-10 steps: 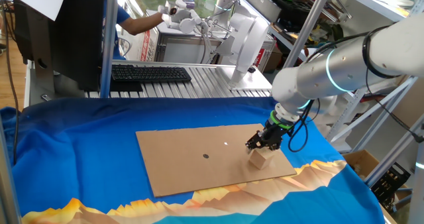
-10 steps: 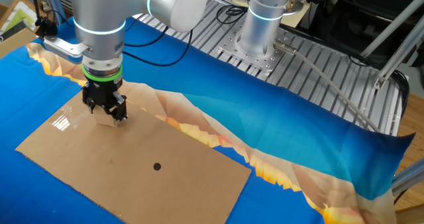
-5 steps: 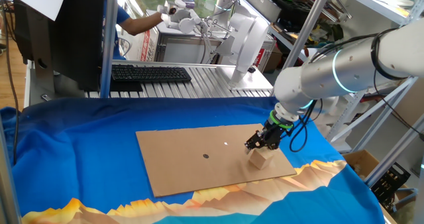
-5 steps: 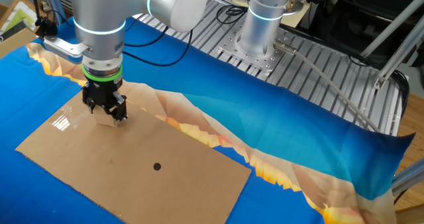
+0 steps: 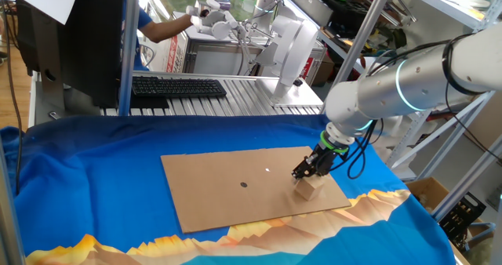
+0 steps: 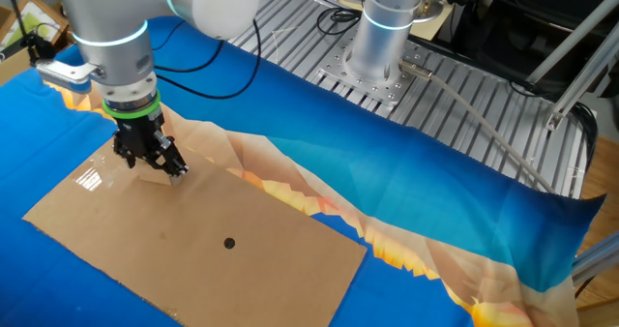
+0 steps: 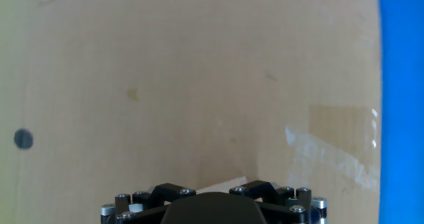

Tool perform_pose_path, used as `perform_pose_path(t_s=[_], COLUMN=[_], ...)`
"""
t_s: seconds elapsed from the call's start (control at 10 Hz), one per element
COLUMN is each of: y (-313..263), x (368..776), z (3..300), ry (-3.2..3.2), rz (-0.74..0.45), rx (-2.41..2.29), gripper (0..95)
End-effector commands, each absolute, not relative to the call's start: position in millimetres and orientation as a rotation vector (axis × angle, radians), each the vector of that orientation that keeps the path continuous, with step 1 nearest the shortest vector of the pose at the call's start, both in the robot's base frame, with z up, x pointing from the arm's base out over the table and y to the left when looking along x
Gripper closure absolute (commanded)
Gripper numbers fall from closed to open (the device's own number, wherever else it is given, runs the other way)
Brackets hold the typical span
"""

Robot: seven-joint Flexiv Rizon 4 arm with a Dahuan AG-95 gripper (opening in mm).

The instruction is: Hold a small block with the gripper and sweep it from left to right on the table

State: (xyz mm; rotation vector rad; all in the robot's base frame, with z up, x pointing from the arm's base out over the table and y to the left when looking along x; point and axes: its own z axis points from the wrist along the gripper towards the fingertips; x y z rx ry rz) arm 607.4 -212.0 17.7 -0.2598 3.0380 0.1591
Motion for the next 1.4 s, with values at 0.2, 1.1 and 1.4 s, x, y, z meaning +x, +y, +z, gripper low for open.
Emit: perform_pose_path(t_s=[0.2, 1.1, 1.4], y=[-211, -209, -210], x=[605, 594, 593], z=[19, 19, 22], ry=[3.031, 3.028, 3.032], rz=[0.136, 0.11, 0.093], rx=[-0.363, -0.359, -0.365], gripper=[19.0, 19.0, 19.0])
